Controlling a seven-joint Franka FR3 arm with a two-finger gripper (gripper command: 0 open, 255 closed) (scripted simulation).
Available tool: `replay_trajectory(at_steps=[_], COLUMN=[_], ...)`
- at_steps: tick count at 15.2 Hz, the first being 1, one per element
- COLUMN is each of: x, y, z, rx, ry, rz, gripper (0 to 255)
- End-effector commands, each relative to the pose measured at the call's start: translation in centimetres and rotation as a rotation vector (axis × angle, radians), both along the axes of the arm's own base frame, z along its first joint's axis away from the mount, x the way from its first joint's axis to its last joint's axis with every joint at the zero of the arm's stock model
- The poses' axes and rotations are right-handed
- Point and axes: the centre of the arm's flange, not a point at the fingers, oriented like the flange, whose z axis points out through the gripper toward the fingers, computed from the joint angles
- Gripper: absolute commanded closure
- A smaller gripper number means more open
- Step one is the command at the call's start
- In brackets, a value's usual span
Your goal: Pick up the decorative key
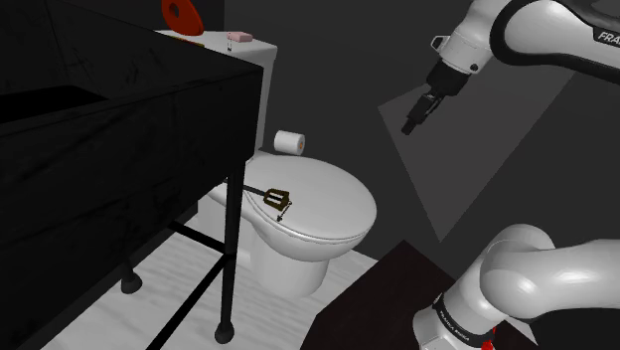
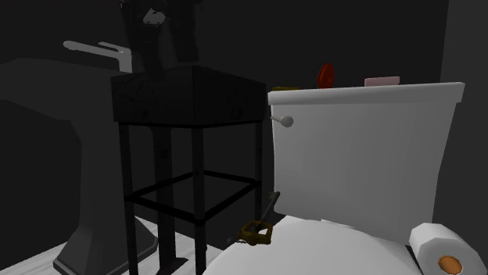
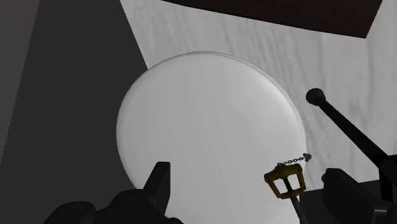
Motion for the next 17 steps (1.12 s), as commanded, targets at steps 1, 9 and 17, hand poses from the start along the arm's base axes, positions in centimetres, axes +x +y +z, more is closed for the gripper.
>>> replay_trajectory(at_steps=[1,9,17], x=[0.0,7.7,15.0], y=[0.0,3.9,8.4], z=[0.0,-6.2,-12.5], rx=[0.000,-0.021,-0.042], ry=[0.000,0.011,0.023], rz=[0.000,0.095,0.189], gripper=[0,0,0])
